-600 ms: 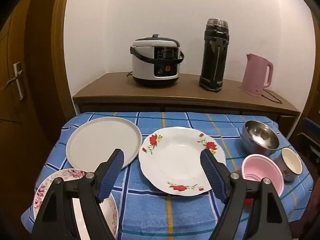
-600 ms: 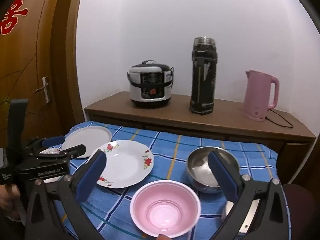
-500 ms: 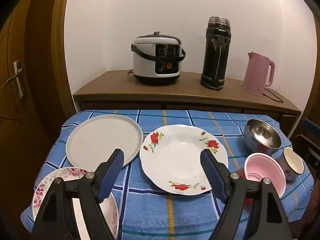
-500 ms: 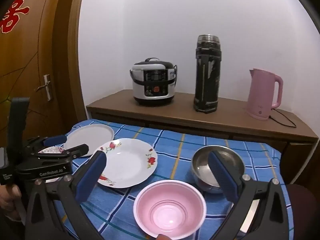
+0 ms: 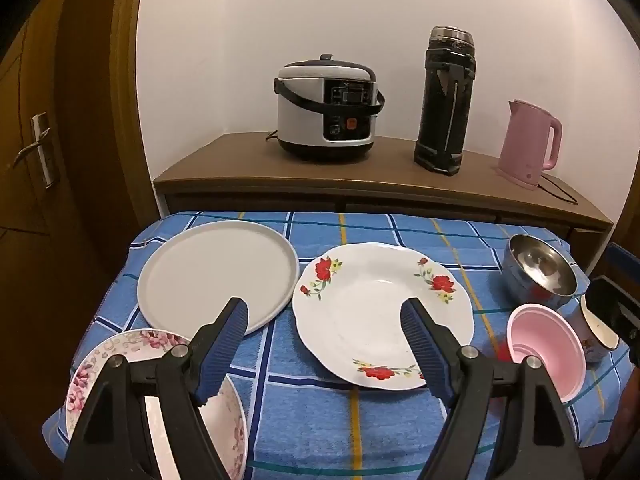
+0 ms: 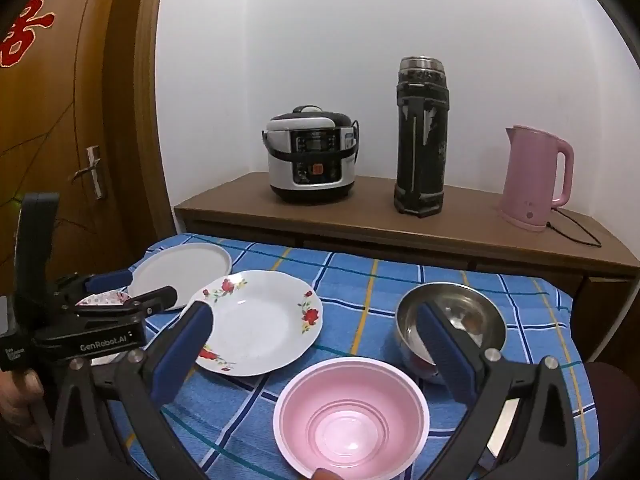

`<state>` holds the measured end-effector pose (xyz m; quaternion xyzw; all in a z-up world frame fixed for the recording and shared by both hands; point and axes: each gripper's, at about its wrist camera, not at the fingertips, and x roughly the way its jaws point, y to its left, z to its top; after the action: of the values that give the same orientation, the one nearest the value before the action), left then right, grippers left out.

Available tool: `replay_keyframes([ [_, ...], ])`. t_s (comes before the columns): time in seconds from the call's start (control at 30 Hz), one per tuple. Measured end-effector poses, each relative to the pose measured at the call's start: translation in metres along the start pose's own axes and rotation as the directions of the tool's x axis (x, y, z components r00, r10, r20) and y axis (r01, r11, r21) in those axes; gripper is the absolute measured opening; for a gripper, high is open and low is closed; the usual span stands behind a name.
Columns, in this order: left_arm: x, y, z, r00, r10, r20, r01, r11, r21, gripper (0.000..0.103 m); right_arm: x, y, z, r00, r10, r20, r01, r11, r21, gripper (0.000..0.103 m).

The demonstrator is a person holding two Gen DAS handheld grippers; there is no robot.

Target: Organize plates and bowls

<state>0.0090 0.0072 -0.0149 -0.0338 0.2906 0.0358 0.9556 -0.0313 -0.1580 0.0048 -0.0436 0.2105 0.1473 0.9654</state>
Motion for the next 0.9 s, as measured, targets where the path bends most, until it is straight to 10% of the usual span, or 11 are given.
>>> replay_keyframes([
  [0.9,-0.004,0.007,0.004,1.000,0.013,0.017,-0.013,1.000,-0.005,0.081,0.000,-0.004,0.011,1.000,0.022,0.003,-0.022,1.000,-0.011,0.103],
])
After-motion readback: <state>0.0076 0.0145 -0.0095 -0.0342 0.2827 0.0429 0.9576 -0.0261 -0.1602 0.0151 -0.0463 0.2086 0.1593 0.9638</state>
